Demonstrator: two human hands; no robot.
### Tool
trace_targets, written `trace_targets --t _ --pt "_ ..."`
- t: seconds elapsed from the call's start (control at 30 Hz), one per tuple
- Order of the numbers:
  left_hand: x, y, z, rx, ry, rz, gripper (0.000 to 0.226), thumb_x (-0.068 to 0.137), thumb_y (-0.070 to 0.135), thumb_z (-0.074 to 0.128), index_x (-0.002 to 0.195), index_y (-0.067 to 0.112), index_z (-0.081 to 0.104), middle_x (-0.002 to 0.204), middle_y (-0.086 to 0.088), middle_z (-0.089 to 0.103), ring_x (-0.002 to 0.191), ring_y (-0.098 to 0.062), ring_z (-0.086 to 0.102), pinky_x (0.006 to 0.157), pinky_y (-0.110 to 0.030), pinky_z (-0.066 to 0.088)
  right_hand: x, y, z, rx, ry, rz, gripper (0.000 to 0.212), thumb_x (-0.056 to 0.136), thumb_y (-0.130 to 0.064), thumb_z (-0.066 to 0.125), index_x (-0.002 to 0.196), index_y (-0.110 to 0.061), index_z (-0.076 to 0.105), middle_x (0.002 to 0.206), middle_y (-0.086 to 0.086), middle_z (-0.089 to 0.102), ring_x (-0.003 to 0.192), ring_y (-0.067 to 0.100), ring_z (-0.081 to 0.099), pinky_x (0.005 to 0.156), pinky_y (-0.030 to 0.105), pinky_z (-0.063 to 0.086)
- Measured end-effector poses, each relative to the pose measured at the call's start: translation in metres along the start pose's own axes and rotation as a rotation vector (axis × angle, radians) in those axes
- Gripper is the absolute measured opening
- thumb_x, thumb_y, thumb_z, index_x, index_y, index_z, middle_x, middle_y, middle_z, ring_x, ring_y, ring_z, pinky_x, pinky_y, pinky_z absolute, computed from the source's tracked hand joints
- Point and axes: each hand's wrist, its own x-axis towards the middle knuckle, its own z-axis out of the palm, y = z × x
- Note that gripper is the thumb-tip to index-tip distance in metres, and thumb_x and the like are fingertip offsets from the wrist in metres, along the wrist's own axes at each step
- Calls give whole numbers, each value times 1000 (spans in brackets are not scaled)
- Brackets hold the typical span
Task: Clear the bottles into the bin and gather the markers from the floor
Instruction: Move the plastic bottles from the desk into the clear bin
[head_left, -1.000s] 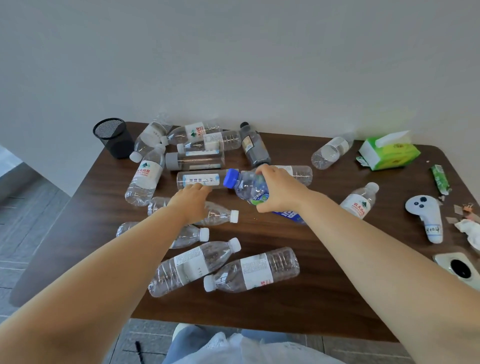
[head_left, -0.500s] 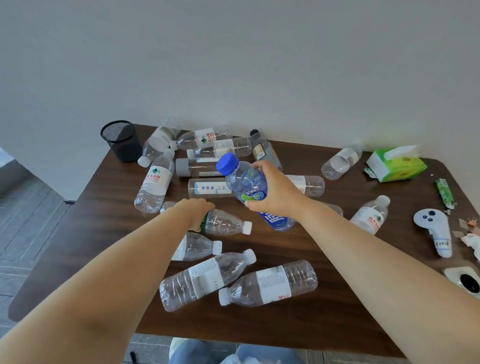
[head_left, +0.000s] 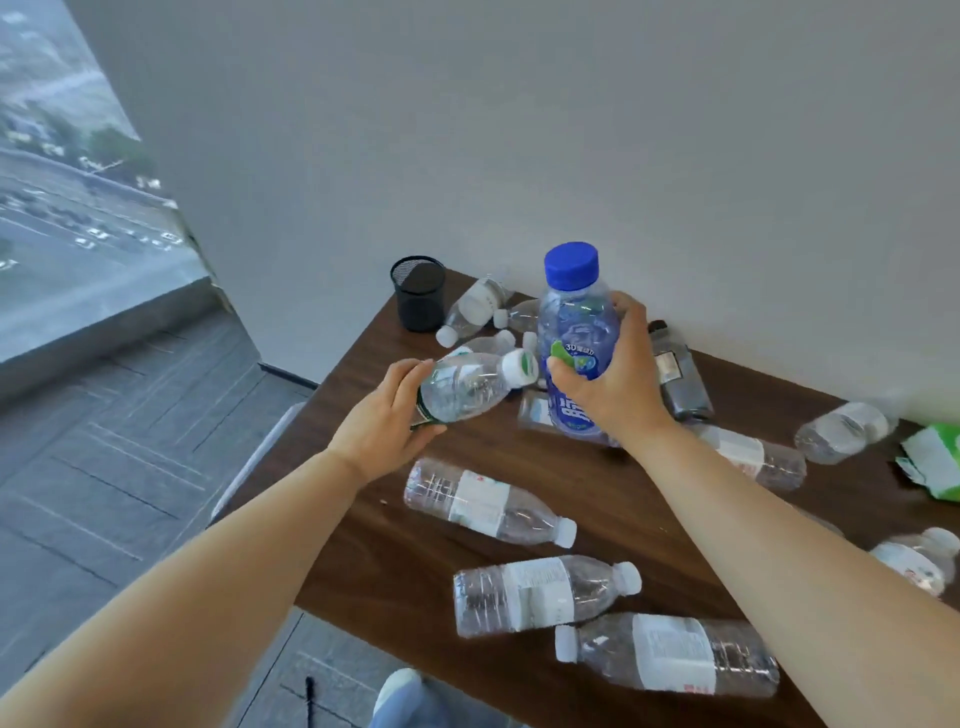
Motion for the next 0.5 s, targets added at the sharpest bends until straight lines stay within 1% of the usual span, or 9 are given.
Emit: trace_targets --t 0.07,0.17,0.2,0.27,0.3,0.37,0.4,0.47,0.5 --pt "-13 -14 -14 -117 120 -117 76 80 34 70 138 1 35 135 -20 44 98 -38 64 76 -43 57 10 -18 24 15 19 -51 68 71 -14 79 124 -7 37 115 0 47 106 15 53 87 21 46" --pt "-30 -42 -36 -357 302 -412 75 82 25 68 142 3 27 137 -17 36 115 -33 52 91 -41 48 22 -44 67 45 -64 -66 69 71 -20 78 125 -8 36 117 1 48 106 15 54 90 25 49" --pt "-36 -54 -44 -426 378 -512 75 83 24 67 142 6 25 136 -15 36 120 -30 48 97 -39 44 25 -52 84 66 -115 -70 70 71 -22 77 125 -9 35 119 3 50 106 17 55 89 24 49" --pt "-50 -81 -59 -501 503 -653 73 84 22 65 143 9 25 135 -14 36 124 -26 44 104 -36 38 25 -70 121 112 -234 -65 69 73 -19 77 125 -8 35 120 5 51 105 16 56 84 15 48" --pt "-59 -95 -67 -504 535 -694 71 85 21 65 143 9 25 134 -14 36 123 -25 43 103 -32 36 23 -79 140 122 -293 -60 67 75 -17 77 126 -7 34 120 4 51 104 14 55 81 12 46" --pt "-75 -120 -81 -493 561 -752 69 86 21 64 142 10 27 134 -13 37 120 -21 44 100 -29 35 17 -95 181 146 -384 -56 66 76 -16 76 126 -6 33 120 4 51 104 13 55 81 12 45" --pt "-83 -132 -86 -493 566 -776 68 86 21 64 142 11 27 135 -13 37 120 -20 44 101 -30 36 15 -102 202 161 -414 -51 66 76 -16 75 126 -5 33 119 4 52 103 13 56 81 11 44" --pt "-97 -155 -94 -498 571 -817 68 86 23 63 142 14 25 138 -11 37 123 -23 45 105 -38 39 11 -118 239 204 -454 -32 64 78 -15 74 126 -4 33 114 0 50 100 11 55 80 9 45" --pt "-102 -166 -97 -506 579 -833 69 86 25 63 143 15 25 139 -11 38 125 -25 45 106 -42 40 11 -125 256 226 -470 -7 63 79 -15 73 126 -4 32 113 -2 49 99 11 55 82 13 47"
